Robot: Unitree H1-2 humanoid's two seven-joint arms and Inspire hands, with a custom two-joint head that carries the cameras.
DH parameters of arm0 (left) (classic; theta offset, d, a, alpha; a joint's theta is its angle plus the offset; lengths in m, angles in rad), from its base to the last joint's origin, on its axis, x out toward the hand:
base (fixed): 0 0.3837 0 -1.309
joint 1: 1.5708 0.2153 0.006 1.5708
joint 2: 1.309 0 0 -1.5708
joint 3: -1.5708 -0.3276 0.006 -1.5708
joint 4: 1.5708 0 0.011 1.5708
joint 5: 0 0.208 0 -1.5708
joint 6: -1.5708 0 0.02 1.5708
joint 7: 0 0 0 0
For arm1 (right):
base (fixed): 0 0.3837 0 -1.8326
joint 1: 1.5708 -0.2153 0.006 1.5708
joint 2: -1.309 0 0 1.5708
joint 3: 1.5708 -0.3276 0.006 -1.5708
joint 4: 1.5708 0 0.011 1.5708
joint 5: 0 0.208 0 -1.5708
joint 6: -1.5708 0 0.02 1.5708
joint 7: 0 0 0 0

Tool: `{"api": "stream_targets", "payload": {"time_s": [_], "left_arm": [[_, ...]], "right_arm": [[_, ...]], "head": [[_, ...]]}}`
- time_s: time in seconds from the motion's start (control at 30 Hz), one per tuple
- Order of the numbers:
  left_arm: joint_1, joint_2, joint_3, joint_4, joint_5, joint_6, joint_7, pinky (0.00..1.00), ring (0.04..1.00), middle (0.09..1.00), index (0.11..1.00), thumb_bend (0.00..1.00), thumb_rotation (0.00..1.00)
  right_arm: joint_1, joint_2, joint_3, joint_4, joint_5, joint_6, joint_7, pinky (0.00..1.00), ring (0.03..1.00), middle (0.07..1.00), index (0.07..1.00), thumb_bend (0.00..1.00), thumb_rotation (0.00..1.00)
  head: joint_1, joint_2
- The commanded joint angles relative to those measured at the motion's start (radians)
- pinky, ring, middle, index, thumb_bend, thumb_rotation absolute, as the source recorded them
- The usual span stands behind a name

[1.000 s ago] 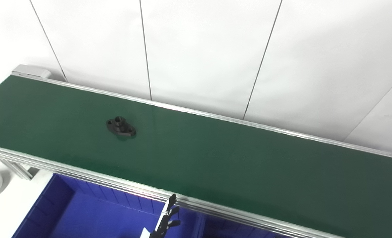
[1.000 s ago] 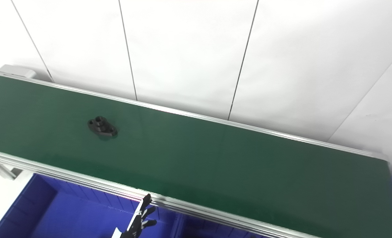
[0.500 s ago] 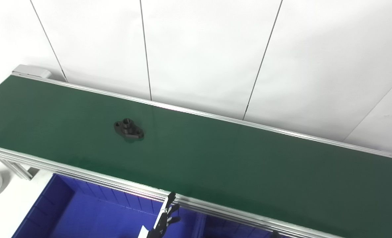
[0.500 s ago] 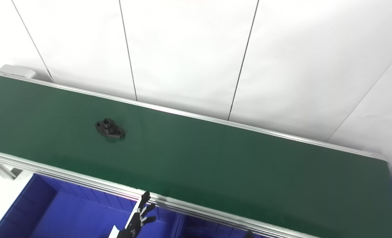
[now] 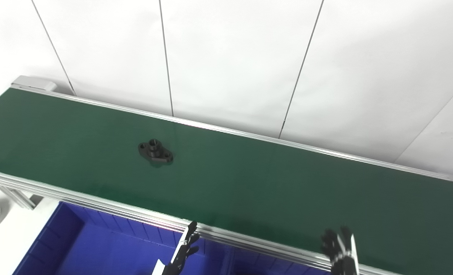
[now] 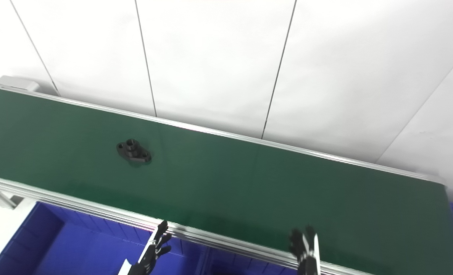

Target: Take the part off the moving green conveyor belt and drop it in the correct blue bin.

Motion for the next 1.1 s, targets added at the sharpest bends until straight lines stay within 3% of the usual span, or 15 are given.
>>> {"api": "stream_targets", "payload": {"time_s": [0.0,0.2,0.43,0.57,0.7,0.83,1.07], "left_arm": [[0.01,0.001,0.003,-0.026,0.009,-0.036,0.0,0.88,0.943,1.0,1.0,0.68,0.92],[0.023,-0.009,0.01,-0.037,-0.021,-0.035,-0.026,0.91,0.958,1.0,1.0,0.7,0.9],[0.025,-0.007,0.007,-0.044,-0.015,-0.035,-0.03,0.91,0.951,1.0,1.0,0.71,0.9],[0.022,-0.012,0.005,-0.04,-0.017,-0.035,-0.034,0.9,0.949,1.0,1.0,0.72,0.9],[0.014,-0.016,-0.002,-0.033,-0.014,-0.035,-0.024,0.88,0.944,1.0,1.0,0.69,0.89],[0.011,-0.021,-0.007,-0.036,-0.006,-0.035,-0.023,0.87,0.946,1.0,1.0,0.66,0.88],[0.0,-0.022,-0.033,-0.025,0.001,-0.036,0.007,0.85,0.935,1.0,1.0,0.61,0.87]], "right_arm": [[-0.045,0.012,-0.01,-0.044,-0.014,0.01,0.005,0.87,0.892,0.921,0.984,0.89,0.89],[-0.185,0.012,-0.038,-0.057,-0.074,0.128,0.026,0.88,0.907,0.927,0.991,0.93,0.88],[-0.336,-0.004,-0.059,-0.022,-0.162,0.184,0.033,0.83,0.881,0.907,0.975,0.92,0.87],[-0.429,0.002,-0.066,0.0,-0.221,0.281,0.051,0.84,0.879,0.901,0.963,0.93,0.84],[-0.525,0.004,-0.056,0.018,-0.286,0.397,0.079,0.84,0.876,0.89,0.964,0.95,0.83],[-0.621,-0.014,-0.024,0.07,-0.387,0.436,0.084,0.8,0.882,0.907,0.961,0.93,0.82],[-0.773,-0.005,0.023,0.167,-0.503,0.528,0.1,0.79,0.889,0.924,0.942,1.0,0.83]], "head": [[0.0,0.001],[-0.001,0.006],[-0.009,0.005],[-0.008,-0.001],[-0.004,-0.004],[-0.003,-0.003],[0.015,-0.005]]}}
